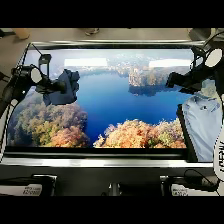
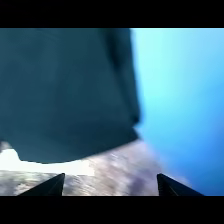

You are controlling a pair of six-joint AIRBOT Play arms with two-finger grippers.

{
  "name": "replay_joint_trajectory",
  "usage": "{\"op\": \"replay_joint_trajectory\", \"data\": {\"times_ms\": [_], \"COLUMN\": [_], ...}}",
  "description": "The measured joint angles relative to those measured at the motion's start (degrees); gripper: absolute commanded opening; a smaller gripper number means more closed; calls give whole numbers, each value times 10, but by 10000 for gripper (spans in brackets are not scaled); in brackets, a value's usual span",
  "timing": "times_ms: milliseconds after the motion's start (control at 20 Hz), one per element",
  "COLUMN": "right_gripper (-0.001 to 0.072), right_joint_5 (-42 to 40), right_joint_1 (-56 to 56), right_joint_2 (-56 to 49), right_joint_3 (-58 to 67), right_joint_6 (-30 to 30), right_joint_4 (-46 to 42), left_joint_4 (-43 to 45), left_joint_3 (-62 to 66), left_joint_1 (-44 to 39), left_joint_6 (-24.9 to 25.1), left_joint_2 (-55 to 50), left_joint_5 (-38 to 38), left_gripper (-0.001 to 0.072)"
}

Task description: Fold the shirts.

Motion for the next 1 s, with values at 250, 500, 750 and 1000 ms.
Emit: {"op": "replay_joint_trajectory", "data": {"times_ms": [250, 500, 750, 1000], "right_gripper": [667, 658, 539, 567], "right_joint_5": [-21, -25, -17, -36], "right_joint_1": [0, 0, 0, 0], "right_joint_2": [-17, -30, -12, 81], "right_joint_3": [0, 0, 1, 1], "right_joint_6": [-11, -17, -28, -52], "right_joint_4": [0, 2, 3, -14], "left_joint_4": [-88, -169, -196, -205], "left_joint_3": [24, 28, 66, 109], "left_joint_1": [132, 163, 137, 50], "left_joint_6": [-42, -35, 20, 96], "left_joint_2": [-87, -152, -118, 93], "left_joint_5": [-2, 32, 49, 101], "left_gripper": [708, 23, 22, 22]}}
